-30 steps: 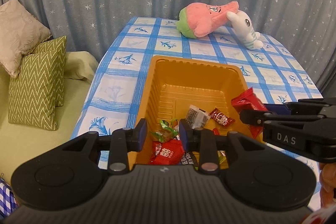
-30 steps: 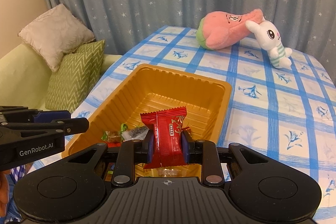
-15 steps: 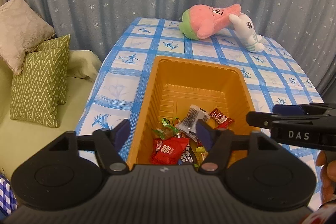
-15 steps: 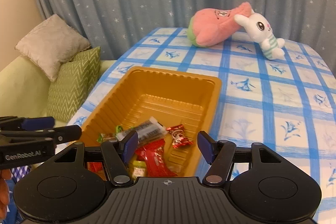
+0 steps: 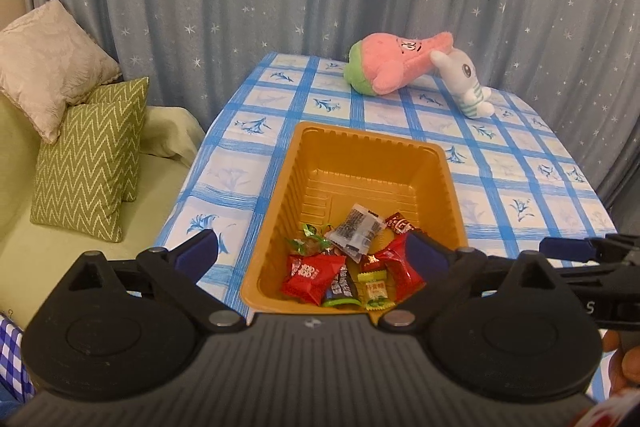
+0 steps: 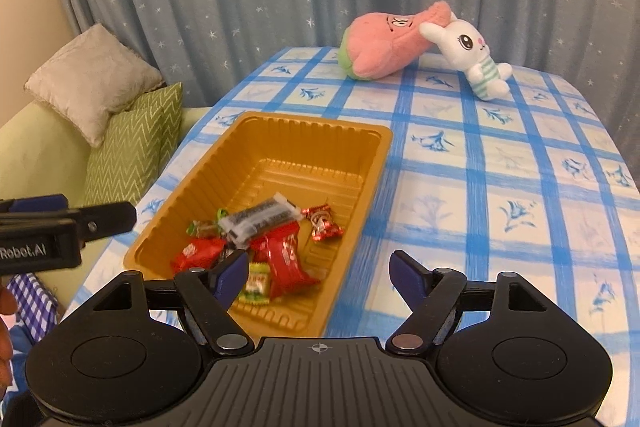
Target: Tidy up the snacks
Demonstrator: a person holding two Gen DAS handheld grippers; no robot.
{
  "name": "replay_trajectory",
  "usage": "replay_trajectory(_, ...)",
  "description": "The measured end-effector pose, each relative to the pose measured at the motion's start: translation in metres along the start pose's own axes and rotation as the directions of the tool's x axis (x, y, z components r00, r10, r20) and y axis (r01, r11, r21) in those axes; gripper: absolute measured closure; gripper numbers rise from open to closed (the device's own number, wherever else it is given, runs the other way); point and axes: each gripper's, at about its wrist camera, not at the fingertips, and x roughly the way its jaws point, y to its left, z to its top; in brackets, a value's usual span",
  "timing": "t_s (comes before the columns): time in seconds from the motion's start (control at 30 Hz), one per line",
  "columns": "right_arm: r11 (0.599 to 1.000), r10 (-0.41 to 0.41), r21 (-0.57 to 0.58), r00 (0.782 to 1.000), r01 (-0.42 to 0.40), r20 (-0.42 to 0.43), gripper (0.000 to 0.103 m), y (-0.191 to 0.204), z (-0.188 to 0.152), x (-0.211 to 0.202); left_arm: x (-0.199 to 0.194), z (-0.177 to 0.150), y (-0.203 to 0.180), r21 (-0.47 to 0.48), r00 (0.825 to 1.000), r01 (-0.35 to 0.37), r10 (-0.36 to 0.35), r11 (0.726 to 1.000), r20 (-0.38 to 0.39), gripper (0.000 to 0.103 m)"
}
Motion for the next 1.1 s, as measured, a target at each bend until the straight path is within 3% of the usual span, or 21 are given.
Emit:
replay_trajectory(0.33, 1.000, -0.012, 0.015, 1.000, 0.012, 0.020, 0.022, 0.006, -0.021, -0.050, -0.046, -0.024, 0.000, -0.060, 1.000, 0.004, -0.003, 0.998, 0.010, 0.000)
replay_trajectory(1.1, 0.999, -0.042, 0.002, 0.997, 0.042, 0.072, 0.020, 0.022, -0.077, -0.135, -0.128, -0.073, -0.021, -0.028, 1.000, -0.013, 0.014, 1.000, 0.025, 0.000)
